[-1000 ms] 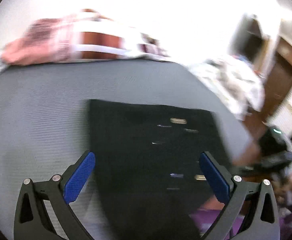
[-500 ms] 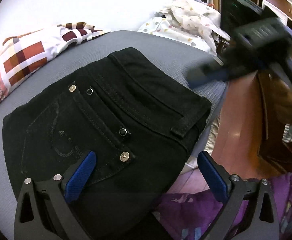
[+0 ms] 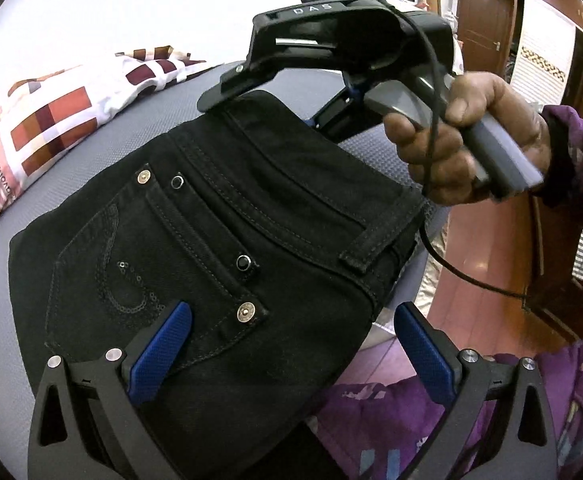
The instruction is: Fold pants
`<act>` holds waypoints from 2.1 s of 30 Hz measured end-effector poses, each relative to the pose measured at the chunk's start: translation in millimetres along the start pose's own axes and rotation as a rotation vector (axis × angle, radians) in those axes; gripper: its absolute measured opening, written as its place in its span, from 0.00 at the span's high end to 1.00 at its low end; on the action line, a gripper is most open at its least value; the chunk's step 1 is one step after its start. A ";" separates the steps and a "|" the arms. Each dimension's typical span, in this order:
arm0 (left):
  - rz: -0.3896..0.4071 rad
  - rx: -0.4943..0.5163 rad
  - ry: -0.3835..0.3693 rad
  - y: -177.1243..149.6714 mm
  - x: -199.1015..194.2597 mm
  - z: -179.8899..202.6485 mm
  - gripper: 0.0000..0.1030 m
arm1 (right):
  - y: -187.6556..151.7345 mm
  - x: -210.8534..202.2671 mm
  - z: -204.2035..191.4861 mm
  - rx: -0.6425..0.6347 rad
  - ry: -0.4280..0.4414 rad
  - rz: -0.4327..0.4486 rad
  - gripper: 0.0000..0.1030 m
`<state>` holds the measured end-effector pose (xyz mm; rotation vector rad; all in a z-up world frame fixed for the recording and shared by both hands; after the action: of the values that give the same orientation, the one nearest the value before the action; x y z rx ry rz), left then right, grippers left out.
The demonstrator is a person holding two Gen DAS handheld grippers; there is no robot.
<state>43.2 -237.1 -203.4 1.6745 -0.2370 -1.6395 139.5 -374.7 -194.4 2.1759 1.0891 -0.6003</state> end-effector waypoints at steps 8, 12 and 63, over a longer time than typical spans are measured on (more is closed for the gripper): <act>-0.010 0.024 0.048 0.9 2.7 4.1 0.03 | -5.7 -20.6 -24.7 -0.093 -0.028 0.050 0.72; -0.013 -0.024 0.000 14.1 6.0 -3.5 0.03 | 3.7 -28.3 -31.8 -0.144 -0.041 0.099 0.74; 0.054 -0.255 -0.020 -20.0 -41.3 -59.0 0.03 | -120.3 -81.0 20.1 0.298 0.095 -0.025 0.54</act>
<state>83.4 -175.3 -191.0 1.4481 -0.0777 -1.5748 -6.8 -376.6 -196.6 2.4710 1.1375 -0.7145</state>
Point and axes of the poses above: each gripper's, at about its wrist camera, not at the fingertips, and x roughly the way its jaws point, z to its right, y to its top, the point moved 7 cm from there along x, roughly the way its jaws point, and after that the axes turned 9 degrees about -y, right-handed, at the moved point
